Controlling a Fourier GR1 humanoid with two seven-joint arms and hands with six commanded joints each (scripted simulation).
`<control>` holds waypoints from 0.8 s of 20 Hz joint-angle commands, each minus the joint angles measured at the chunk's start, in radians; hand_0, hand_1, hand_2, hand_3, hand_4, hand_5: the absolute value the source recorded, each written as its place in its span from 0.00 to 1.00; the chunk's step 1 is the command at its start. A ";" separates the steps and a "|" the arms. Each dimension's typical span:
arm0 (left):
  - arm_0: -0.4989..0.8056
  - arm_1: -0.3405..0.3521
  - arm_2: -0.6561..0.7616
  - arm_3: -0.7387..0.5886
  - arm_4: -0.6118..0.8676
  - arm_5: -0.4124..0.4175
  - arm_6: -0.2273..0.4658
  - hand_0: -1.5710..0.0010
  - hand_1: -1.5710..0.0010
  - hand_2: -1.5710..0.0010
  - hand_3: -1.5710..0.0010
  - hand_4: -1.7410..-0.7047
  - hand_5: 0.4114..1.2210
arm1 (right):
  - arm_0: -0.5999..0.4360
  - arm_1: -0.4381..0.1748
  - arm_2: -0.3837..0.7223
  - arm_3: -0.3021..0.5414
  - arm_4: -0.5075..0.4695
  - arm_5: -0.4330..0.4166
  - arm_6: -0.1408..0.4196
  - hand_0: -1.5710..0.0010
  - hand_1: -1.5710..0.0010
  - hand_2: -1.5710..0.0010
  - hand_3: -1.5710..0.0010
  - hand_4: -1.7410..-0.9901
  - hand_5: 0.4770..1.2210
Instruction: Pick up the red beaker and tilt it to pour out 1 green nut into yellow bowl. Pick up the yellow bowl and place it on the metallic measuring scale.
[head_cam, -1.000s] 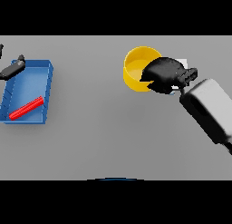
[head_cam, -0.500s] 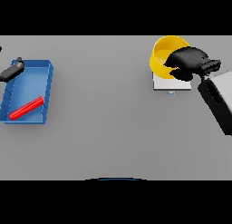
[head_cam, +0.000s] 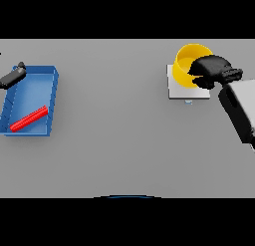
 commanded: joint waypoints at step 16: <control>-0.024 -0.035 -0.008 0.040 -0.002 -0.013 -0.007 1.00 1.00 1.00 1.00 0.90 0.41 | -0.029 0.045 -0.015 0.143 -0.025 0.002 -0.002 0.68 0.72 0.62 0.60 0.42 0.50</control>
